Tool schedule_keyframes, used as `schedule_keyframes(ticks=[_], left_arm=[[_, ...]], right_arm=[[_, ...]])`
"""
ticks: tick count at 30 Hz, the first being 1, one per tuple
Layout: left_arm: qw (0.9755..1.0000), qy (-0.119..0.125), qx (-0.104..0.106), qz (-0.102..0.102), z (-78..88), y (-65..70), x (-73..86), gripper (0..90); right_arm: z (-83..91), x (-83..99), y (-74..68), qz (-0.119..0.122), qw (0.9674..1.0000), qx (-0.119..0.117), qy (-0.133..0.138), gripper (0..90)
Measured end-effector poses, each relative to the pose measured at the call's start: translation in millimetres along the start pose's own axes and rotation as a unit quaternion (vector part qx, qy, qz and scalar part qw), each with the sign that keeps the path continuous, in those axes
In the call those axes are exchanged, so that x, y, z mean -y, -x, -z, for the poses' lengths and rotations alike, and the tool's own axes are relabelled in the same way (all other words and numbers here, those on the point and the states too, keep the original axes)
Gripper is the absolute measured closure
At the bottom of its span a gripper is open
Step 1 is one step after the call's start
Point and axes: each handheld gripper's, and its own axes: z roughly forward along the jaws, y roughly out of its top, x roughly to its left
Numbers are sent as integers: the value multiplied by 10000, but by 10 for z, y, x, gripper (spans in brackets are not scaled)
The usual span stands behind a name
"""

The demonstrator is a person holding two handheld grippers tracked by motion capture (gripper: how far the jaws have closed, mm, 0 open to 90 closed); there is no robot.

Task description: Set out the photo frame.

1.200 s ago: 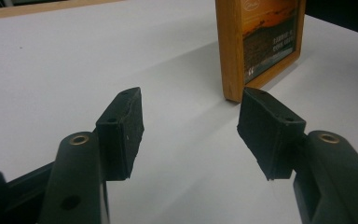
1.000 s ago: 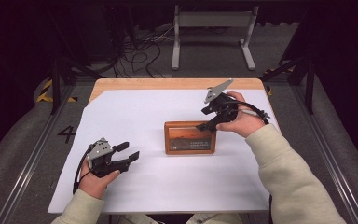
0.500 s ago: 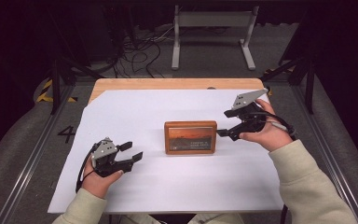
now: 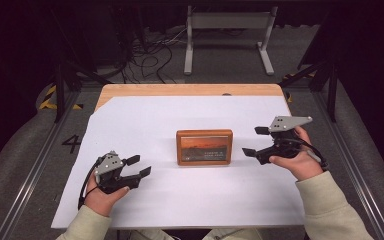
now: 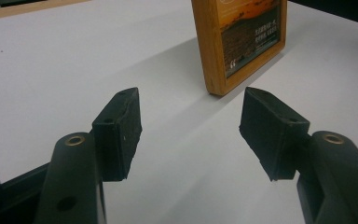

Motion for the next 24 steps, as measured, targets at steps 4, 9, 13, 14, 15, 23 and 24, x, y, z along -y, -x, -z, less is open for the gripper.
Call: schedule_keyframes(ticks=[4, 9, 13, 14, 15, 23, 24], left_arm=[[10000, -8, -4, 35, 10, 8, 14, 388], [10000, 7, -27, 0, 13, -2, 15, 388], [10000, 25, -29, 25, 18, 2, 15, 389], [10000, 31, -26, 20, 21, 3, 14, 388], [10000, 37, -41, -18, 26, 1, 11, 388], [10000, -16, 28, -1, 72, 37, 54, 388], [10000, 4, 38, 27, 74, 41, 60, 387]], right_arm=[[8, 156, -21, -124, 9994, 141, 298, 127], [-10, 358, -43, -299, 9986, 141, 404, 124], [-12, 476, -77, -399, 9977, 158, 526, 124], [-14, 509, -82, -398, 9978, 155, 504, 124], [-13, 535, -88, -426, 9976, 146, 522, 124], [-97, 843, -75, -496, 9971, 68, 576, 138], [-111, 891, -65, -506, 9971, 31, 563, 135]])
